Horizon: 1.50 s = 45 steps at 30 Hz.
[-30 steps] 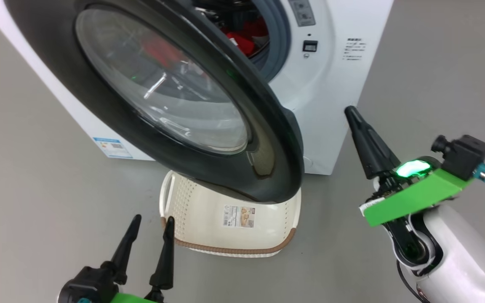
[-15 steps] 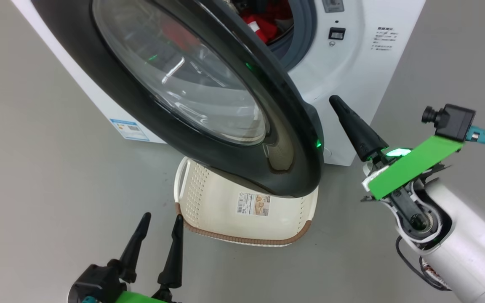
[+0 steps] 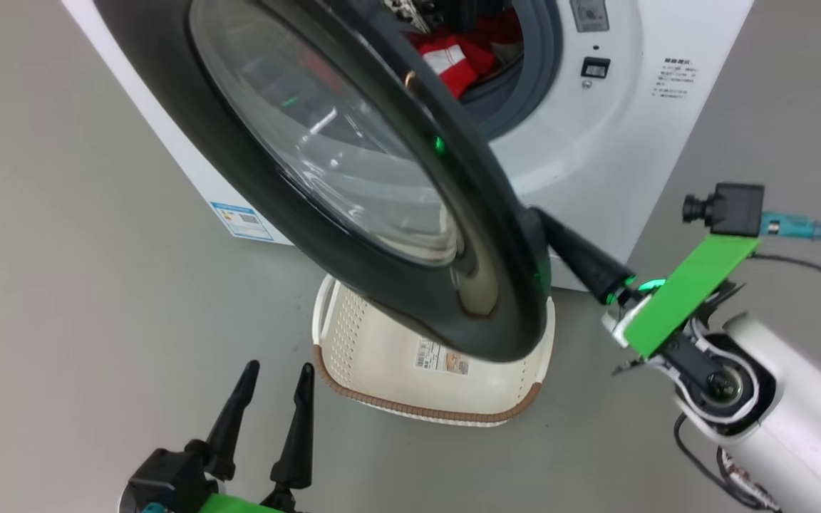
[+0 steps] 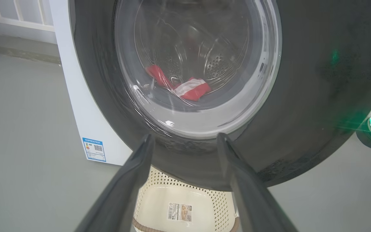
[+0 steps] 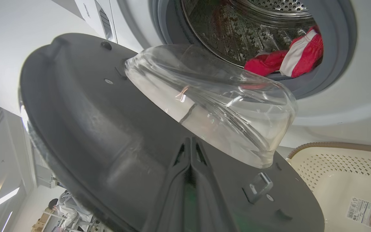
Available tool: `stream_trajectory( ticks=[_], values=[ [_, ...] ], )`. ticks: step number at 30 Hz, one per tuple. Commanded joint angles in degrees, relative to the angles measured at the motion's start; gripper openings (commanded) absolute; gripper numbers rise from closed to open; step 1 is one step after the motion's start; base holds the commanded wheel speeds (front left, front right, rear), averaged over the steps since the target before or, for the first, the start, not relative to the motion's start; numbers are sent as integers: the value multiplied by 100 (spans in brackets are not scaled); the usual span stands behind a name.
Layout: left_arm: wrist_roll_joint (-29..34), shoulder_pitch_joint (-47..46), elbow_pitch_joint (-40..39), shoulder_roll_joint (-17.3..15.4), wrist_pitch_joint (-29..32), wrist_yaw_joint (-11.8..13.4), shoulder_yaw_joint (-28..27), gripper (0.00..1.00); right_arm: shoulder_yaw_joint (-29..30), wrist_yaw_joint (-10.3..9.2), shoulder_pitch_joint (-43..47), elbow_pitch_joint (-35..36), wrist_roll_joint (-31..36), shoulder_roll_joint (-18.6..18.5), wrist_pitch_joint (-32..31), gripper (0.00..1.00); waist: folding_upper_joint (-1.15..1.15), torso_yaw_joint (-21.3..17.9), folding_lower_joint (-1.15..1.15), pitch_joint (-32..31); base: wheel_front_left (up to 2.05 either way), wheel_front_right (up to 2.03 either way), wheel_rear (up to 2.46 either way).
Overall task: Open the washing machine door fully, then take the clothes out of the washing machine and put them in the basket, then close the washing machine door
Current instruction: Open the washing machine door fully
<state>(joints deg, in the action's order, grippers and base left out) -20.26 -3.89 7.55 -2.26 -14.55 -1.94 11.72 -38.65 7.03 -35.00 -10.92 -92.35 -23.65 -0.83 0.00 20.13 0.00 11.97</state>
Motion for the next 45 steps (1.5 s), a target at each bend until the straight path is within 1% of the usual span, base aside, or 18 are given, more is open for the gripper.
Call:
stream_trajectory(
  ticks=[1,9,20,37,45],
  values=[
    [-51,-24,-154,-62,-45,49,-144,100,-125,46,217,234,-18,86,-94,0,0,75,0,-100,0,0,0],
    [-63,152,-157,-62,-45,112,-126,100,-253,46,560,357,-35,267,-376,0,0,326,0,-384,0,0,0],
    [40,415,-165,-62,-45,178,-175,100,-317,46,934,406,-4,553,-563,0,0,852,0,-715,0,0,0],
    [-34,652,-510,-62,-45,465,-510,100,-553,46,638,234,115,1207,-1091,0,0,1020,0,-593,0,0,0],
    [-41,729,-587,-62,-45,515,-535,100,-597,46,629,182,161,1398,-1171,0,0,1022,0,-650,0,0,0]
  ],
)
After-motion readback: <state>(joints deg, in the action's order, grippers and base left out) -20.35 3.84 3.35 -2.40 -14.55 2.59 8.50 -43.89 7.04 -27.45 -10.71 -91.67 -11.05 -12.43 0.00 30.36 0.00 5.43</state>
